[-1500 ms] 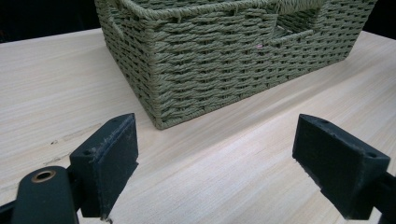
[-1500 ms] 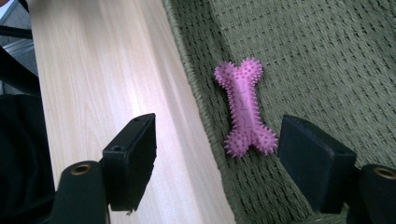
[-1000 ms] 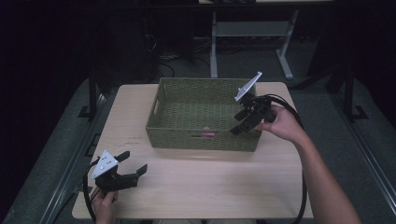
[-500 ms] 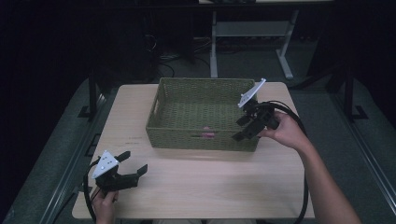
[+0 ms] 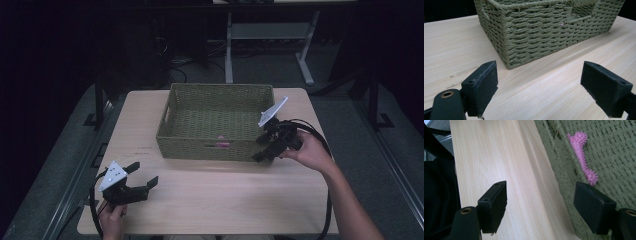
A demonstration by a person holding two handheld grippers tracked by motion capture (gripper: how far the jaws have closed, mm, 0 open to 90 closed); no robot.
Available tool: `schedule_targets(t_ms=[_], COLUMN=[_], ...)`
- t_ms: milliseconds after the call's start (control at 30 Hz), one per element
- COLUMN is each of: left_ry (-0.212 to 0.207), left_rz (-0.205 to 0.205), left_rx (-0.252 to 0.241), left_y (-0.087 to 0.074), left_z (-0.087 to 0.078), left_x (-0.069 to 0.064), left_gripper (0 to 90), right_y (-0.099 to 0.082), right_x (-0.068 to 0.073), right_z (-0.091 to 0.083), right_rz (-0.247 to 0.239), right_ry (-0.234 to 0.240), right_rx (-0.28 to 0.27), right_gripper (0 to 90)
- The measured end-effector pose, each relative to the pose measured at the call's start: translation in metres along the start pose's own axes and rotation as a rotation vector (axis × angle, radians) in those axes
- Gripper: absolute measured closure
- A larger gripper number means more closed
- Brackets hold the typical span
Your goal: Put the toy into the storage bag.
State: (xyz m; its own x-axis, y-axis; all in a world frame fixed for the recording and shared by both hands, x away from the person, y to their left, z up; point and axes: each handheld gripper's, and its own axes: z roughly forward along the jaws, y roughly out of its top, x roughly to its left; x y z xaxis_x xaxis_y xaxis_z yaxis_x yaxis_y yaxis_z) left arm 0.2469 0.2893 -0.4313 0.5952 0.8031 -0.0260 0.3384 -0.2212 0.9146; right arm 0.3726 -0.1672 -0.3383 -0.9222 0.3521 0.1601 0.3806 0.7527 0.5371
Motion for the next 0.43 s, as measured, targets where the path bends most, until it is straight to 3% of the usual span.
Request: schedule_targets(t_ms=[433], left_ry=[-0.001], left_rz=[0.003], left_rx=[0.002], left_y=[0.0], left_z=[0.0], left_x=[0.0], left_gripper=[13.8], right_y=[-0.036], right_x=[0.015], right_z=[0.014], right_rz=[0.012], right_ry=[-0.004], right_rx=[-0.038], right_gripper=[26.5])
